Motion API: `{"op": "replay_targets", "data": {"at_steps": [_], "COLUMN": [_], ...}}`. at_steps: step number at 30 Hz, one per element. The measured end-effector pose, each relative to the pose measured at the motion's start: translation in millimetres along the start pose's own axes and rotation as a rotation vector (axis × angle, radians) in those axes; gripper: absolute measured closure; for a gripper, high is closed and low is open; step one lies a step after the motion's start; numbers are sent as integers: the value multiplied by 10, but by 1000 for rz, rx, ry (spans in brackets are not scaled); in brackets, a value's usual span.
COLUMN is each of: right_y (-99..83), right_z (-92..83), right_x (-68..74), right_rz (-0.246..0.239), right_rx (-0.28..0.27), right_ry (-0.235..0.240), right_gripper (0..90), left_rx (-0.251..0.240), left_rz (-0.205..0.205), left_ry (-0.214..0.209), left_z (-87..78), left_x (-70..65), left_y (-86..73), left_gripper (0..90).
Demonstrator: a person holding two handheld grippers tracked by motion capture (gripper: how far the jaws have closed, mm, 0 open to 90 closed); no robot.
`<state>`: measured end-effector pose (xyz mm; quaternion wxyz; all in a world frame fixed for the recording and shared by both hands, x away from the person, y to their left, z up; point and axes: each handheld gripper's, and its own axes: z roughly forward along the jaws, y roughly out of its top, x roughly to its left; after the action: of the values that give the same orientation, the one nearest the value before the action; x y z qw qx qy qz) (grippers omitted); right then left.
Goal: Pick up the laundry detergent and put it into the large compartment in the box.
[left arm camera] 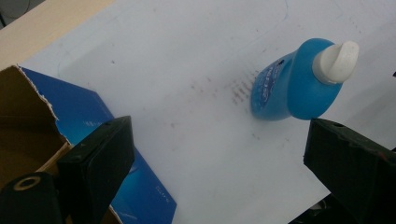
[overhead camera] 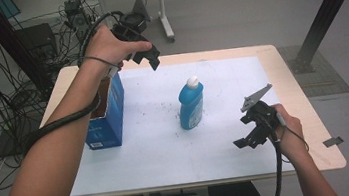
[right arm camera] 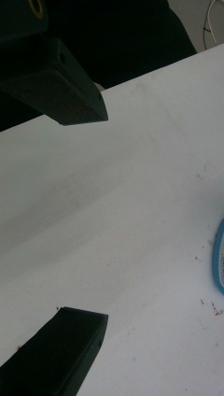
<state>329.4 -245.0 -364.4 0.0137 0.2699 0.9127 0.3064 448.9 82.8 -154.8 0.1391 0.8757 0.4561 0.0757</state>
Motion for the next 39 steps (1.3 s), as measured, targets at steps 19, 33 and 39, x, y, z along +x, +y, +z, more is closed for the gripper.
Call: {"op": "replay_targets", "data": {"at_steps": [19, 33, 39], "right_y": [10, -14, -19], "right_z": [19, 43, 39], "right_x": [-43, -66, -72], "right_rz": [-5, 2, 7], "right_rx": [23, 33, 26], "right_ry": [-2, -1, -4], "right_gripper": [44, 44, 44], "left_rx": [3, 2, 5], "left_rz": [0, 27, 55], "left_ry": [-21, -33, -43], "left_z": [58, 12, 22], "left_x": [-11, -204, -345], "left_y": [0, 52, 116], "left_gripper": [90, 87, 84]}}
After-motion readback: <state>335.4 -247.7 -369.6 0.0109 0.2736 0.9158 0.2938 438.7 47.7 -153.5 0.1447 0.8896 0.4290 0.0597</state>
